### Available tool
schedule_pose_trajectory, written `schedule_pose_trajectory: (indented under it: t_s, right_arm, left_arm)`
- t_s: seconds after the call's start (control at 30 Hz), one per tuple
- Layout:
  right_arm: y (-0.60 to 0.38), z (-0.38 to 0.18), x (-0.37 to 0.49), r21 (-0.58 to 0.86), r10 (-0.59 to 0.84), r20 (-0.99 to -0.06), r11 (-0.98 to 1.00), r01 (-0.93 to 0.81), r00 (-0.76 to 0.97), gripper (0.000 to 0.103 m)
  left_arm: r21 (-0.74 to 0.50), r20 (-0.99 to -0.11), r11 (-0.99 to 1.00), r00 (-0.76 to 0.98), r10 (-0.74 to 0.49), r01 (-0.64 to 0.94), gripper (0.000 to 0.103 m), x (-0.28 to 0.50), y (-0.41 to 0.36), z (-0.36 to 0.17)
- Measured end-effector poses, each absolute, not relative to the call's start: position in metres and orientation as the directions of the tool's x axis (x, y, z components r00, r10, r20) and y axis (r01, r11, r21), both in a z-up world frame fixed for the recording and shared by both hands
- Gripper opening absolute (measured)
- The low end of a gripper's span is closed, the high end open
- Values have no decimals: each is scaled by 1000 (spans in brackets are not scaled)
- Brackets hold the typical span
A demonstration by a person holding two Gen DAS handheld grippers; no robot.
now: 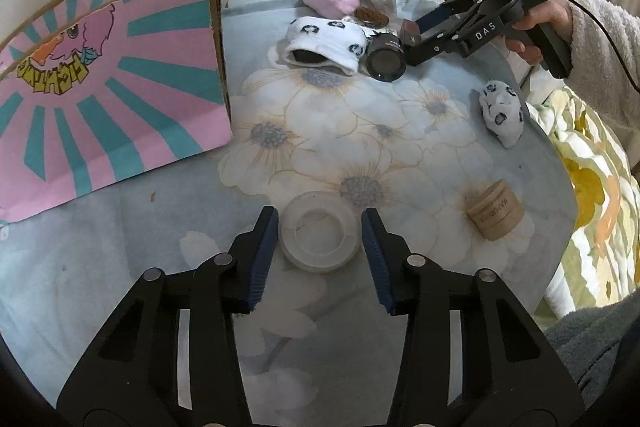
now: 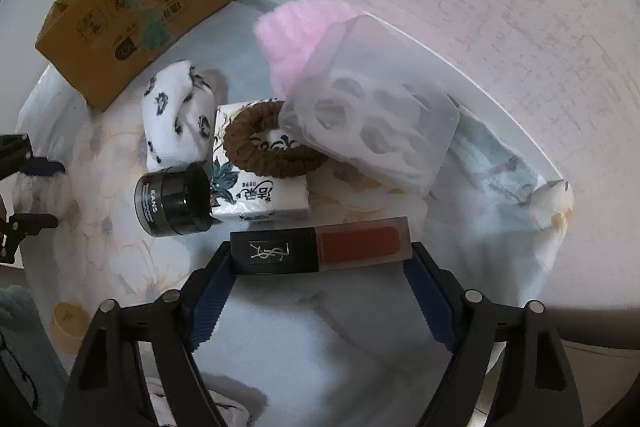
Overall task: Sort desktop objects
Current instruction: 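Grasp the clear ring with the left tool while the right tool grasps the red lipstick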
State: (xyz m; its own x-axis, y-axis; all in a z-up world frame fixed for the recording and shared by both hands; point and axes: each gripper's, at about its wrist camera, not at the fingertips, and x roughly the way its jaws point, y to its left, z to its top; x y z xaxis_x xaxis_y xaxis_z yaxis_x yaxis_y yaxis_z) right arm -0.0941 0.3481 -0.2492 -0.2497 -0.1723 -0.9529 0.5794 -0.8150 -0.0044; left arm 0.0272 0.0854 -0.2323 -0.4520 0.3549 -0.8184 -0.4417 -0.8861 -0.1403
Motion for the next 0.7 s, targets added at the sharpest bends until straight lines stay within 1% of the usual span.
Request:
schedule_pose_trajectory:
  t_s: [0.13,0.37,0.5,0.7]
  right_arm:
    - [352,-246,-90,-2,-172,-951,-827,562,-257,80]
    - [359,-227,-77,3,-174,-948,-842,540,-267,80]
    - [365,-206,-71,15,-171,-950,-863,505,-263,80]
    - [372,-159,-59,43,-186,-942,-892,449,-280,80]
  left_arm:
    - [-145,-818,-882,-447,362,-448,40,30,85,-229]
    - [-156,-812,-879,-448,374,-451,40,28,80,-204]
    - [-154,-807,-874,-452,380,-461,40,18,78,-182]
    - [-123,-803,-871,-468,368,-475,40,0,71,-138]
